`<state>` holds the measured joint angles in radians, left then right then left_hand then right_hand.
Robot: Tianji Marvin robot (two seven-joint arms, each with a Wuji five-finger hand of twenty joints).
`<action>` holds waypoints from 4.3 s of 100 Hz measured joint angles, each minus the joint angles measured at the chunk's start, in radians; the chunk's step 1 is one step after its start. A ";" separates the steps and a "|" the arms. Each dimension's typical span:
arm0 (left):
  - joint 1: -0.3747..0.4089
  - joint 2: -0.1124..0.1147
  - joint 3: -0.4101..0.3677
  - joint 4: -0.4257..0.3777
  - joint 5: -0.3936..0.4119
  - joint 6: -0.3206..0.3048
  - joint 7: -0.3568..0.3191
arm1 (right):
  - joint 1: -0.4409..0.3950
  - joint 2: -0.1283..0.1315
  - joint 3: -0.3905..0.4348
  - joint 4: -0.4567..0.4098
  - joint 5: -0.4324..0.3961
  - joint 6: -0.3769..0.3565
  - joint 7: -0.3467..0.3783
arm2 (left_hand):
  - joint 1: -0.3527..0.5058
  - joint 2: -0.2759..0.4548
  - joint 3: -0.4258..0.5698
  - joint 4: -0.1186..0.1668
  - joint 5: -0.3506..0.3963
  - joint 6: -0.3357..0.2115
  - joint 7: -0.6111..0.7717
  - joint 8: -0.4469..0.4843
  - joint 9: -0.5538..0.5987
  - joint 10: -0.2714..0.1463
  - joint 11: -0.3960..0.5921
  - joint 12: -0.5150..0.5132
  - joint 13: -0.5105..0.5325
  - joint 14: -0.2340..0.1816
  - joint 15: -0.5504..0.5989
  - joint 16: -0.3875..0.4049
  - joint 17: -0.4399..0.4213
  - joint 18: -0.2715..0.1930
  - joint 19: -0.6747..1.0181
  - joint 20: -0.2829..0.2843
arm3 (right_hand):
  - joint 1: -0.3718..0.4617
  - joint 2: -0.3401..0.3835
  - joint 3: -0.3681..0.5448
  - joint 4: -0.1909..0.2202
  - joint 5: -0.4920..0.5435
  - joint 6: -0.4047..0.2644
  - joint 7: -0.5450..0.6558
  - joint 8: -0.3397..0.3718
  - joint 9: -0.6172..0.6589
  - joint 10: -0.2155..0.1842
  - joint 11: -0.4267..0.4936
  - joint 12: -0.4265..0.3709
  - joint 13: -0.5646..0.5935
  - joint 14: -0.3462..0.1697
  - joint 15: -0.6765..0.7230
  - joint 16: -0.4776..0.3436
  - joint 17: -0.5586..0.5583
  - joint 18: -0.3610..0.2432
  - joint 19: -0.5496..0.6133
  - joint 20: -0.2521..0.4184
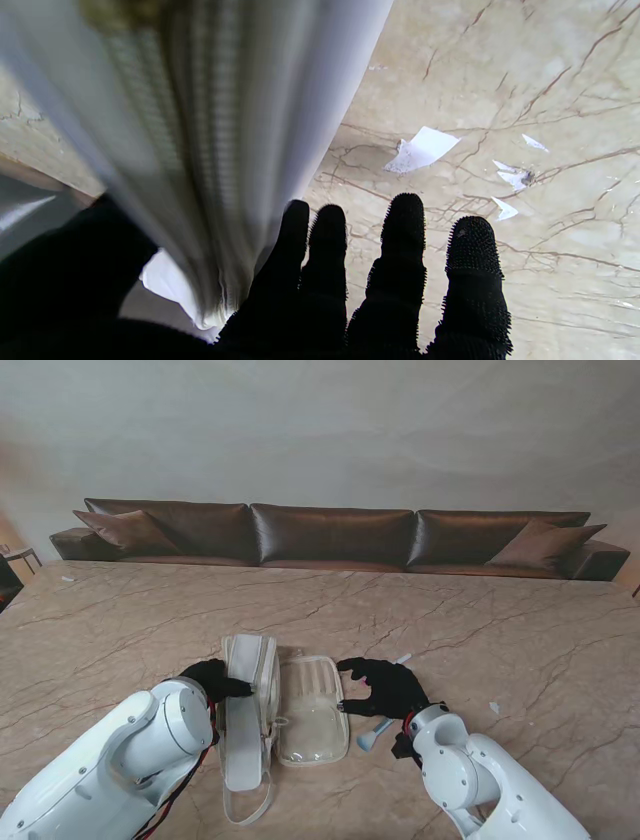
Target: Pack the cosmetics bag
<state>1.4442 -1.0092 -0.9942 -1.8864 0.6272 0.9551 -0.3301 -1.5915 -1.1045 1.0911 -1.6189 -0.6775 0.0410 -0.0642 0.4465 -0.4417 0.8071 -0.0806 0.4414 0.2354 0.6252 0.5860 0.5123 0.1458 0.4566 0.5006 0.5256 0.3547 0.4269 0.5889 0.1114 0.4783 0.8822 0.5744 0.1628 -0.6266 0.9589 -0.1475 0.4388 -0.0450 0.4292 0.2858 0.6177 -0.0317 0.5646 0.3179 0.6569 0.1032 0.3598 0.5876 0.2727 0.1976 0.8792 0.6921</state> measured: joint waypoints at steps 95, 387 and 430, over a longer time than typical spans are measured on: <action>-0.096 -0.057 -0.076 0.241 0.081 -0.492 0.063 | 0.136 0.021 0.018 0.045 -0.072 0.002 0.168 | 0.702 0.207 -0.881 -0.118 0.119 -0.250 0.364 0.372 0.390 -0.189 0.249 0.657 0.280 -0.107 0.497 0.461 0.237 -0.099 0.429 0.334 | 0.021 0.010 0.086 0.000 0.102 -0.033 0.073 0.036 0.089 -0.002 -0.010 -0.010 0.098 -0.029 -0.023 -0.043 0.063 -0.012 0.000 -0.016; -0.125 -0.068 -0.083 0.327 0.011 -0.677 0.121 | 0.598 -0.013 -0.400 0.781 -0.126 -0.129 -0.218 | 0.723 0.240 -0.925 -0.118 0.097 -0.287 0.364 0.396 0.391 -0.214 0.267 0.680 0.306 -0.129 0.486 0.497 0.231 -0.109 0.424 0.344 | 0.225 -0.377 0.354 -0.052 0.335 -0.293 0.296 0.155 0.182 -0.077 0.113 0.116 0.046 -0.083 0.252 0.109 0.082 -0.039 0.089 0.012; -0.116 -0.068 -0.095 0.323 0.008 -0.677 0.121 | 0.630 -0.024 -0.451 0.827 -0.116 -0.138 -0.251 | 0.723 0.243 -0.934 -0.118 0.095 -0.298 0.364 0.396 0.391 -0.215 0.267 0.680 0.306 -0.129 0.486 0.497 0.230 -0.110 0.420 0.345 | 0.227 -0.380 0.331 -0.218 0.405 -0.376 0.453 -0.016 0.184 -0.077 0.129 0.116 0.046 -0.084 0.266 0.111 0.081 -0.039 0.106 0.011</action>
<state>1.3282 -1.0775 -1.0889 -1.5629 0.6354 0.2786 -0.2090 -0.9619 -1.1282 0.6403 -0.7921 -0.7934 -0.0974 -0.3151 1.1698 -0.1992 -0.1265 -0.1986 0.5360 -0.0622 0.9889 0.9824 0.9029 -0.0688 0.7238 1.1802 0.8312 0.2256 0.9126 1.0862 0.3411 0.3683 1.3021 0.9192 0.3902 -1.0068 1.2899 -0.3654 0.8442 -0.4209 0.8824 0.2699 0.8022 -0.1083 0.6936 0.4337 0.7029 0.0197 0.6261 0.6982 0.3534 0.1583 0.9848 0.7036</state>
